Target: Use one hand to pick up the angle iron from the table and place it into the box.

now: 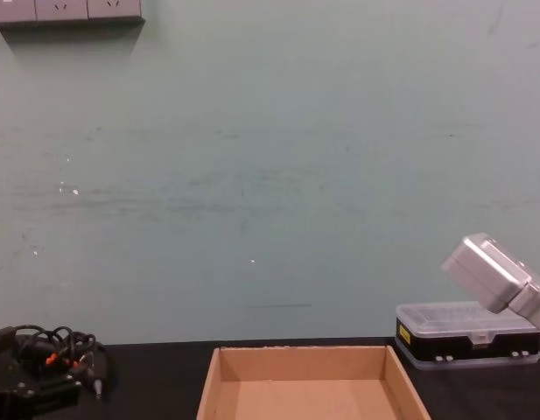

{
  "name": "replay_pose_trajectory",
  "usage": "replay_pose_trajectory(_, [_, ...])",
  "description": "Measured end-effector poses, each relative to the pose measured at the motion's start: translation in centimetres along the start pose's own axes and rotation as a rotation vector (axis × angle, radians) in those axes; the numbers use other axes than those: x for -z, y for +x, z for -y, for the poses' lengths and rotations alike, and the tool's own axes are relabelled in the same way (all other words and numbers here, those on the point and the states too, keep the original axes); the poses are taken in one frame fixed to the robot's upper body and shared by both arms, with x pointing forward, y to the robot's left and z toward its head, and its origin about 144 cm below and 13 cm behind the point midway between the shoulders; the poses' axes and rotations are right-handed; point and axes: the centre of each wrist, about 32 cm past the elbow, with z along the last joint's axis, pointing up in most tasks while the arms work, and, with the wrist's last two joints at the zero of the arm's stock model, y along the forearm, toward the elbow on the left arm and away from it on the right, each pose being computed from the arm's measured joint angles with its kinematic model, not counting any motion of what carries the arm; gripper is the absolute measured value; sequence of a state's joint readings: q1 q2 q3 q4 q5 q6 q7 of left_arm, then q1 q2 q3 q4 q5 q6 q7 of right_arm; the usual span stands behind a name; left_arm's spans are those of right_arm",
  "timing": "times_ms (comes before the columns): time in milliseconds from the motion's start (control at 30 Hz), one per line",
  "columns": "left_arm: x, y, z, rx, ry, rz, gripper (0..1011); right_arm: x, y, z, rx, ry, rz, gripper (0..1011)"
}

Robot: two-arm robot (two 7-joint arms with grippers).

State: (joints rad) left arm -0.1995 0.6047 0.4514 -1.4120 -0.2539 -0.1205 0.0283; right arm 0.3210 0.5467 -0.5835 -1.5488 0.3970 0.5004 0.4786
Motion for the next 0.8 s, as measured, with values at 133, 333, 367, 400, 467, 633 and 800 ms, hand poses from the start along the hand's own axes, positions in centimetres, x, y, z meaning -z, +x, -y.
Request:
replay_pose_trajectory(133, [0.00,0.00,0.00,0.000,0.000,0.000,1000,0.00,0.02,0.02,0.001,0.001,0.000,883])
replay_pose_trajectory(333, [0.00,0.00,0.00,0.000,0.000,0.000,1000,-0.01,0.04,0.05,0.001,0.002,0.000,705])
replay_pose_trajectory(367, [0.00,0.00,0.00,0.000,0.000,0.000,1000,-0.01,0.04,0.05,0.001,0.002,0.000,684])
replay_pose_trajectory(400, [0.00,0.00,0.00,0.000,0.000,0.000,1000,-0.01,0.04,0.05,0.001,0.002,0.000,648])
replay_pose_trajectory(467, [0.00,0.00,0.00,0.000,0.000,0.000,1000,-0.02,0.04,0.06,0.001,0.003,0.000,591])
replay_pose_trajectory(633, [0.00,0.00,0.00,0.000,0.000,0.000,1000,-0.02,0.04,0.06,0.001,0.003,0.000,476])
replay_pose_trajectory(800, [0.00,0.00,0.00,0.000,0.000,0.000,1000,-0.04,0.03,0.07,0.001,0.004,0.001,474])
